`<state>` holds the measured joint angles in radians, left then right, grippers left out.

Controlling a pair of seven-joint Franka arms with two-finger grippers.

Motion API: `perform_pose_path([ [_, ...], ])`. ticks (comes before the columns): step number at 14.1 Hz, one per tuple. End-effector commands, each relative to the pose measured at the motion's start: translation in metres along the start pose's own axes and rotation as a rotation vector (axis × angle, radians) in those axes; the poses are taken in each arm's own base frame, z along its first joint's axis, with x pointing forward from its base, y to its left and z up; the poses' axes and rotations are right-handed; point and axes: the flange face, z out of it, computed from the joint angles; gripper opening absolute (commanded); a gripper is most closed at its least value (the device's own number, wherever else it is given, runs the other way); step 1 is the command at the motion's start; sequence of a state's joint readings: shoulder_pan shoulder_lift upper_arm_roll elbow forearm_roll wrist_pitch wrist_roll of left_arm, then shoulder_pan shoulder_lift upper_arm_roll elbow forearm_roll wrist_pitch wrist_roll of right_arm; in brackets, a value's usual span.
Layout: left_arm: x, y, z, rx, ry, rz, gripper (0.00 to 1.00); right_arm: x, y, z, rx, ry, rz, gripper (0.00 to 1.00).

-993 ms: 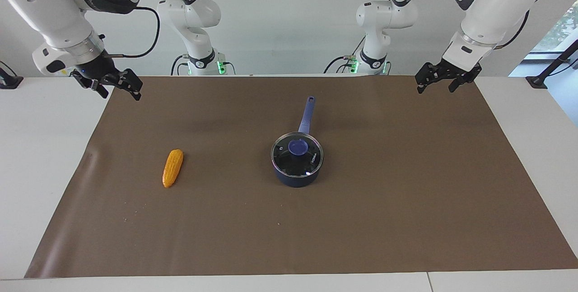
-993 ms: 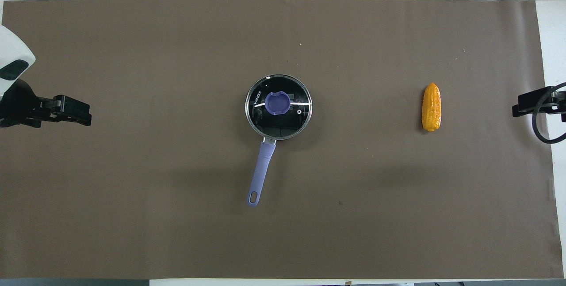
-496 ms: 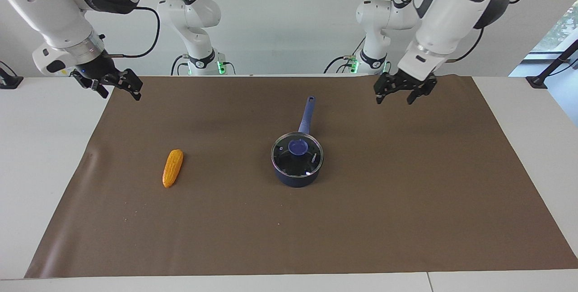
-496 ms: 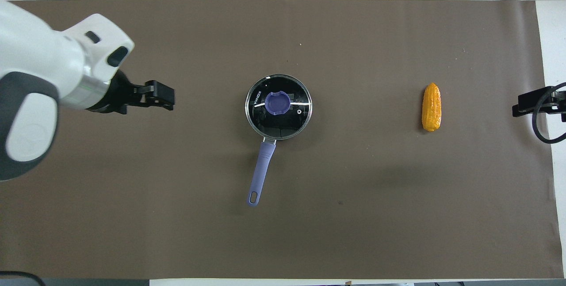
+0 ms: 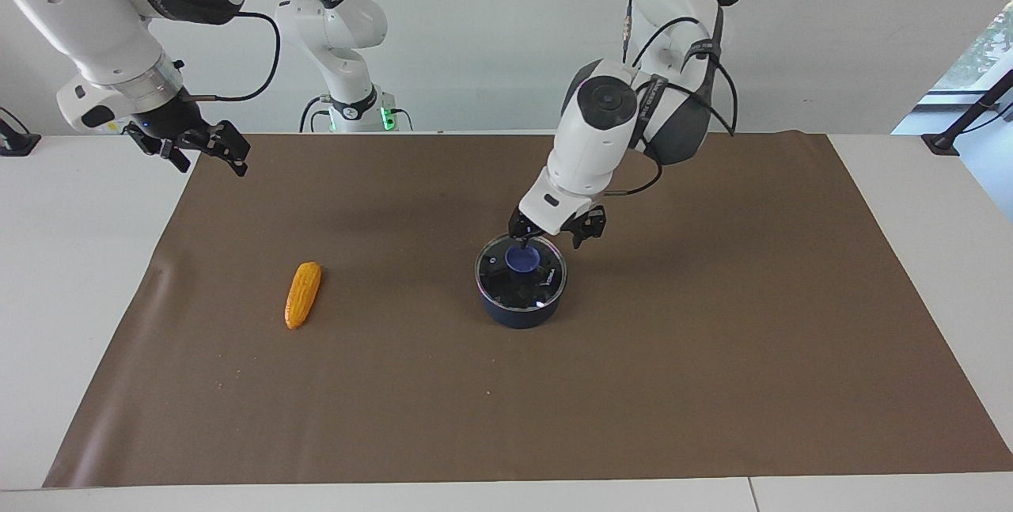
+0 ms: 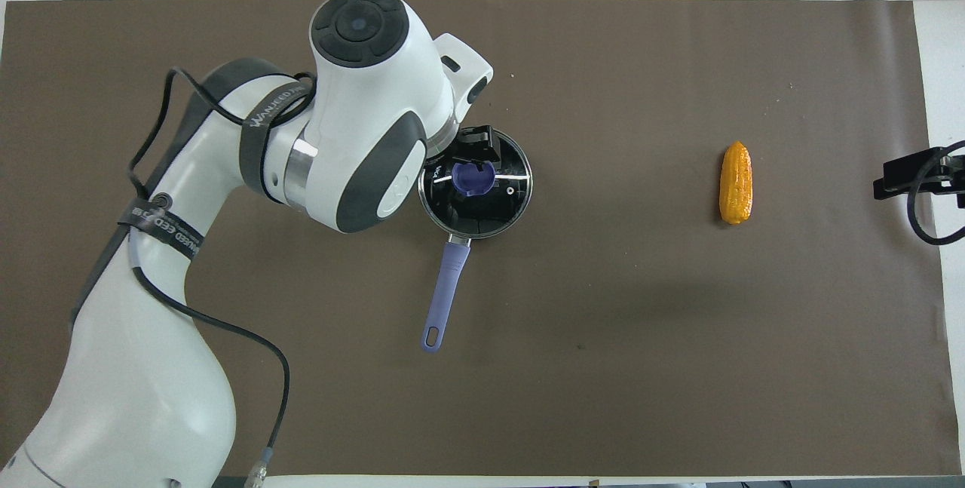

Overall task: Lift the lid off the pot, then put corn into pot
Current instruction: 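Reach the left gripper to the purple knob of the glass lid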

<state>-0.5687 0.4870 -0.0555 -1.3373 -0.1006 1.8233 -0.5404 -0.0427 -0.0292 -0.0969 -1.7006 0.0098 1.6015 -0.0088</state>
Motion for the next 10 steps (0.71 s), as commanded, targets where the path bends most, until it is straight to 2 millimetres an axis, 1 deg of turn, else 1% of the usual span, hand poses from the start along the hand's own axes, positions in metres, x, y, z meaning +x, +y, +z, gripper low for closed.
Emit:
perform_pose_path([
  [1,0.004,0.013,0.013,0.041,0.034,0.018,1.00,-0.002,0.000,0.000,0.016,0.010,-0.015,1.00],
  [3,-0.003,0.027,0.022,0.042,0.038,0.043,1.00,-0.002,0.000,0.000,0.016,0.009,-0.015,1.00],
  [7,-0.002,0.029,0.024,0.043,0.059,0.047,1.00,-0.001,0.000,0.000,0.016,0.012,-0.014,1.00],
  [8,-0.003,0.028,0.029,0.060,0.064,0.054,1.00,0.001,0.005,-0.001,0.017,0.026,-0.003,1.00],
  [9,-0.004,0.028,0.032,0.064,0.066,0.057,1.00,0.000,0.002,-0.005,0.026,0.037,-0.010,1.00],
  [10,-0.003,0.027,0.032,0.064,0.066,0.056,1.00,-0.005,-0.008,-0.006,0.023,0.030,-0.041,1.00],
])
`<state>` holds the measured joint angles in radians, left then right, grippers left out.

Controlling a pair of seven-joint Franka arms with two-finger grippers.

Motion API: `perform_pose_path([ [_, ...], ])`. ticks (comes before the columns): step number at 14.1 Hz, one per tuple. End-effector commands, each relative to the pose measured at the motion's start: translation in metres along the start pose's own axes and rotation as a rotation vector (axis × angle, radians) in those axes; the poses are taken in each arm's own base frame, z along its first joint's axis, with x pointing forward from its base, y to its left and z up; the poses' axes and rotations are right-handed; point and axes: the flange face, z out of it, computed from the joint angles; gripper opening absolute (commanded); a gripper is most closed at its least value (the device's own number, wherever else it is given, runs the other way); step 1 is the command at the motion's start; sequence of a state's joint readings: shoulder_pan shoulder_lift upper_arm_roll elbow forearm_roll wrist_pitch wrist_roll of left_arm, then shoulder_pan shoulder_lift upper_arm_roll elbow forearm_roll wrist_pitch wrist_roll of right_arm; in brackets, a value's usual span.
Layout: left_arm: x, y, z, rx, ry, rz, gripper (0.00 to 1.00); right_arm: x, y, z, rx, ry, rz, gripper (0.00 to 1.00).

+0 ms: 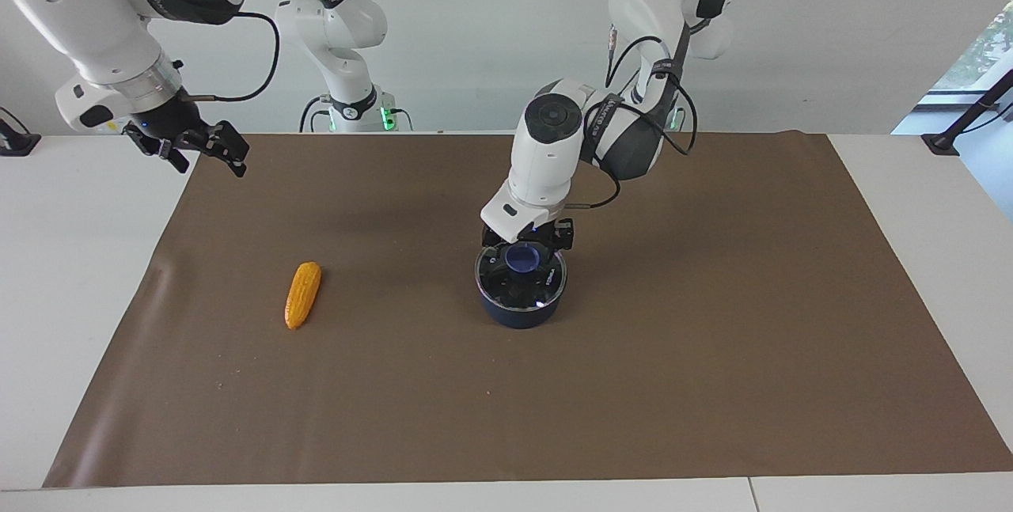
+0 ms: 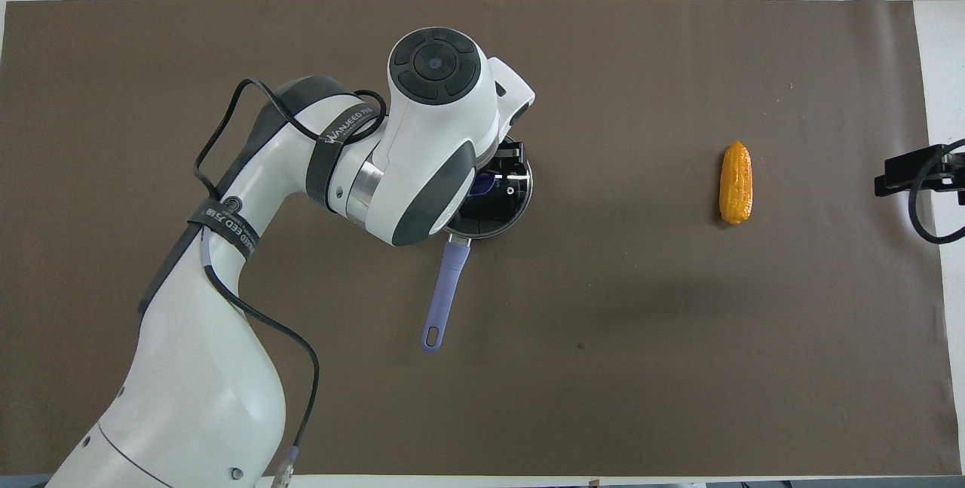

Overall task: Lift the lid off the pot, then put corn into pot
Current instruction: 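Reach the left gripper to the purple knob of the glass lid, then grasp the lid knob with the left gripper while the right gripper grasps the corn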

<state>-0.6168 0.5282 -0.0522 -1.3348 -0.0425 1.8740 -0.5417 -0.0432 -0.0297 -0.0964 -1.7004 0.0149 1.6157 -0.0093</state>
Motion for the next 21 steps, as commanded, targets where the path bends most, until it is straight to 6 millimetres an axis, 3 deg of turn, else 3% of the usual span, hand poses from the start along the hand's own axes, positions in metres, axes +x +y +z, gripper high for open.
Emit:
perform_pose_path([
  [1,0.001,0.004,0.006,0.024,0.028,0.001,1.00,-0.008,-0.020,0.002,0.017,0.009,-0.060,1.00],
  [3,-0.003,0.007,0.011,0.030,0.021,0.008,1.00,-0.005,-0.045,0.020,0.018,0.068,-0.097,1.00],
  [4,-0.002,0.006,0.011,0.032,0.022,0.008,1.00,-0.001,-0.054,0.041,0.017,0.082,-0.109,1.00],
  [8,-0.003,0.006,0.013,0.035,0.020,0.009,1.00,0.053,-0.062,0.152,0.002,0.099,-0.100,1.00],
  [9,-0.003,0.006,0.015,0.037,0.016,0.009,1.00,0.054,-0.064,0.175,-0.001,0.115,-0.101,1.00],
  [10,-0.004,0.005,0.018,0.037,0.016,0.009,1.00,0.048,-0.079,0.201,-0.003,0.104,-0.120,1.00],
  [12,-0.004,0.005,0.023,0.038,0.019,0.008,1.00,0.040,-0.074,0.239,-0.008,0.078,-0.114,1.00],
  [14,-0.004,0.005,0.023,0.036,0.019,0.007,1.00,0.040,-0.076,0.251,-0.011,0.060,-0.120,1.00],
  [17,-0.004,0.005,0.022,0.034,0.020,0.008,0.98,0.043,-0.057,0.265,-0.017,0.046,-0.159,0.98],
  [21,-0.004,0.005,0.020,0.033,0.022,0.008,0.86,0.050,-0.054,0.280,-0.018,0.064,-0.143,0.79],
])
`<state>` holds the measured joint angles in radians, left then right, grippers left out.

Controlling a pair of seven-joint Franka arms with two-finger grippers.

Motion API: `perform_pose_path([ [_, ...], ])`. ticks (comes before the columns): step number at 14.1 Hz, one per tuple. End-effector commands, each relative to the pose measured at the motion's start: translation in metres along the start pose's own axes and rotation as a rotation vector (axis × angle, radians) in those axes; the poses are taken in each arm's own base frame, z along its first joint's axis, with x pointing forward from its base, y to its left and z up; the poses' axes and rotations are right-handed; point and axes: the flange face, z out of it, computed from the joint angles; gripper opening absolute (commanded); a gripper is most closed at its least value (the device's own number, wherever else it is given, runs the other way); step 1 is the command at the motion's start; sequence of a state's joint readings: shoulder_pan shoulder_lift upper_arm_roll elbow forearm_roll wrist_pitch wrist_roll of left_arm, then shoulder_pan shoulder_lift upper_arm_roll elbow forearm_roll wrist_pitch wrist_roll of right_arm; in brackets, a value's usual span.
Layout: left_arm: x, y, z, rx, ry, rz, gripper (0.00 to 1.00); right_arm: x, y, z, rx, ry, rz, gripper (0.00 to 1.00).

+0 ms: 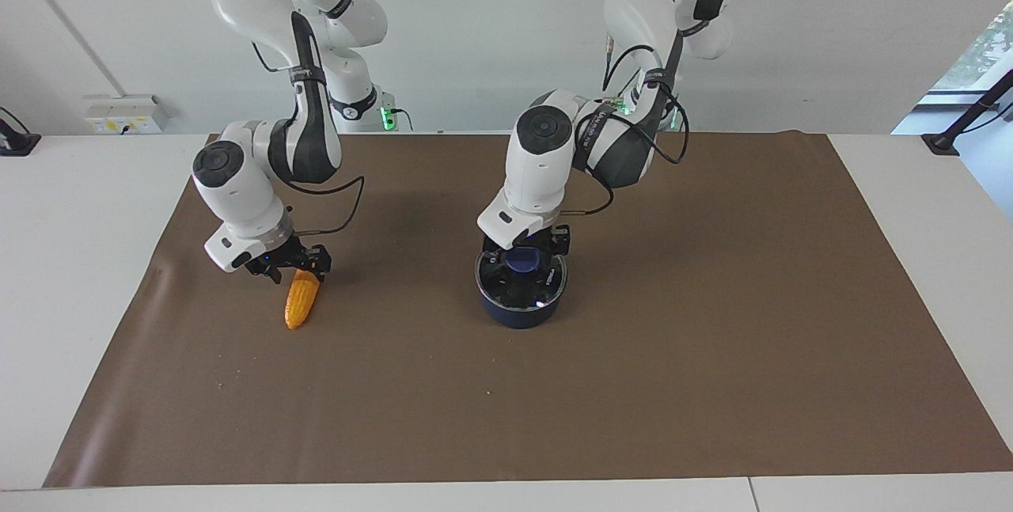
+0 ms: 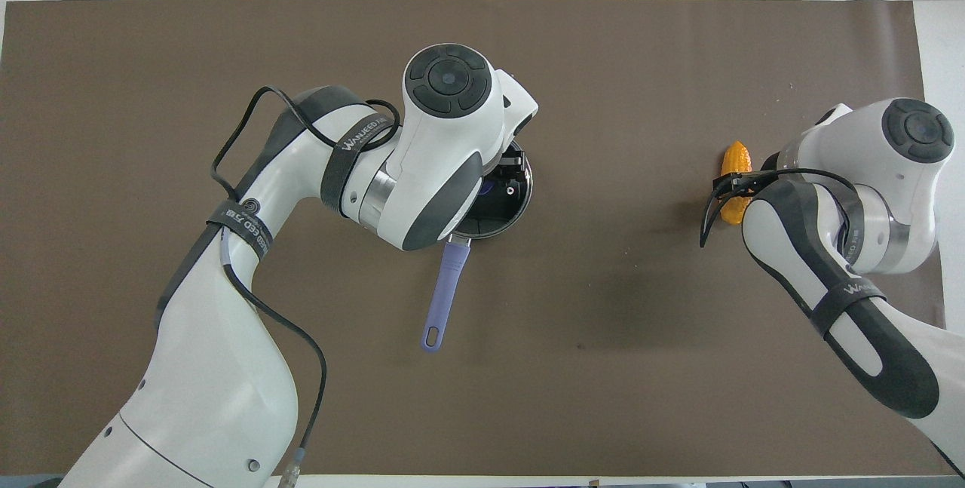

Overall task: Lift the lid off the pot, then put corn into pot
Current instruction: 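Grasp the lid knob with the left gripper while the right gripper grasps the corn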

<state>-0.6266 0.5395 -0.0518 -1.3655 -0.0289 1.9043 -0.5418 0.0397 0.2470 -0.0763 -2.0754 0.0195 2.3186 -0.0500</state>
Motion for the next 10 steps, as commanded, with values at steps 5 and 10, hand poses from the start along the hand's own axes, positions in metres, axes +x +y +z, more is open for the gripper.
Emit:
perform_pose_path([
  [5,-0.002,0.002,0.001,0.021,0.017,-0.004,0.61,0.005,0.001,0.012,0.006,0.018,-0.002,0.38],
  [10,-0.004,0.005,-0.001,0.018,0.018,-0.004,0.24,0.011,-0.006,0.003,-0.001,-0.012,-0.023,0.00],
])
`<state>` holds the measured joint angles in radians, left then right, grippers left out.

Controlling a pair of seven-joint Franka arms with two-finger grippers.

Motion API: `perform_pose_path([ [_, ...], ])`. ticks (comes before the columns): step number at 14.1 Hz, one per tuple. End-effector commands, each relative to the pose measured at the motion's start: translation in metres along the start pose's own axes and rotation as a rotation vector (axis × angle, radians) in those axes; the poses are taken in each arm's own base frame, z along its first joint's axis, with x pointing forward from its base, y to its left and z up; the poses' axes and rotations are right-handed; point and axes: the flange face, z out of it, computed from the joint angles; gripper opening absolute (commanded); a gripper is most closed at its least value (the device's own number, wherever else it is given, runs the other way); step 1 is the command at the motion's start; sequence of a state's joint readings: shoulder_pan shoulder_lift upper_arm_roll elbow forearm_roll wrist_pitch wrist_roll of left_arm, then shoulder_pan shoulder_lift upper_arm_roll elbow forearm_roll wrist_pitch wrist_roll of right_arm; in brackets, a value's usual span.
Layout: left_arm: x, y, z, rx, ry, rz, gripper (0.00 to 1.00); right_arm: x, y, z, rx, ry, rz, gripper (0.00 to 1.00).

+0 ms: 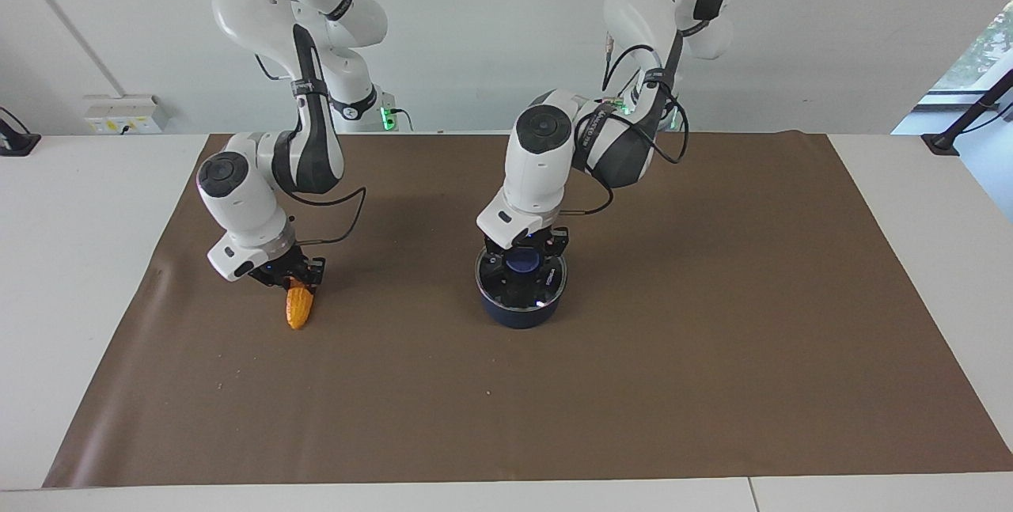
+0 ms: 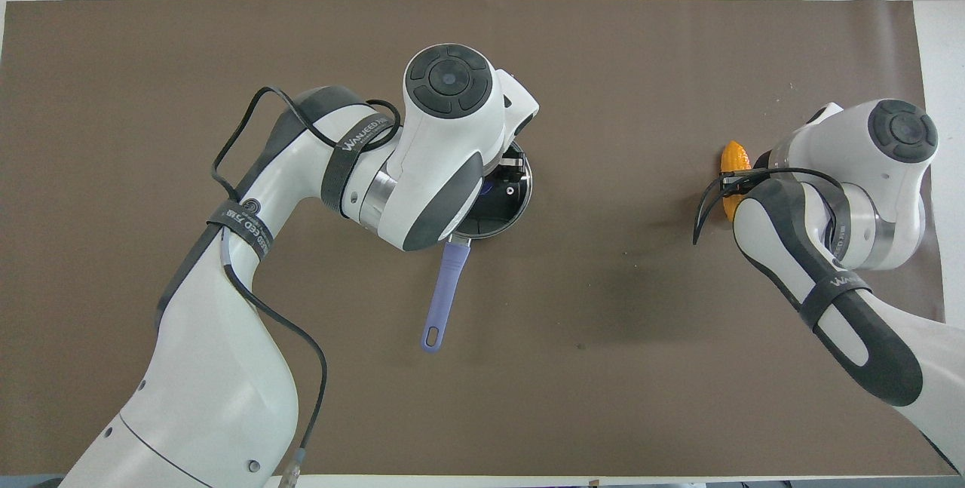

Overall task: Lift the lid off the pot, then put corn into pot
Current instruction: 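Grasp the lid knob with the left gripper while the right gripper grasps the corn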

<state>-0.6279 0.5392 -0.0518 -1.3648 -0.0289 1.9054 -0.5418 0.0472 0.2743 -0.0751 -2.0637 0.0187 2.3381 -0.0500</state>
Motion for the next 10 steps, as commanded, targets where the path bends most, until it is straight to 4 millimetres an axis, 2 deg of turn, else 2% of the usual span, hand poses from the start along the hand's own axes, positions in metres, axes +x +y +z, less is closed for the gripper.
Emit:
perform_pose_path([
  [1,-0.004,0.006,0.001,0.018,0.014,-0.022,0.14,0.007,-0.001,-0.007,0.001,-0.018,-0.015,0.00],
  [2,-0.003,0.006,-0.001,0.017,0.017,-0.047,0.00,0.007,-0.001,-0.008,0.001,-0.018,-0.015,0.00],
  [4,-0.006,0.006,-0.013,0.013,0.019,-0.052,0.00,0.008,-0.002,-0.011,0.002,-0.034,-0.018,0.00],
  [5,-0.006,0.002,-0.016,0.015,0.013,-0.057,0.00,0.013,-0.003,-0.024,0.004,-0.055,-0.020,0.00],
  [7,-0.011,-0.002,-0.044,0.000,0.025,-0.062,0.00,0.021,-0.015,-0.039,0.007,-0.096,-0.035,0.00],
  [9,-0.014,-0.006,-0.059,-0.003,0.022,-0.067,0.00,0.022,-0.015,-0.044,0.014,-0.101,-0.029,0.00],
  [10,-0.015,-0.011,-0.069,-0.010,0.014,-0.076,0.00,0.025,-0.018,-0.057,0.022,-0.108,-0.028,0.00],
])
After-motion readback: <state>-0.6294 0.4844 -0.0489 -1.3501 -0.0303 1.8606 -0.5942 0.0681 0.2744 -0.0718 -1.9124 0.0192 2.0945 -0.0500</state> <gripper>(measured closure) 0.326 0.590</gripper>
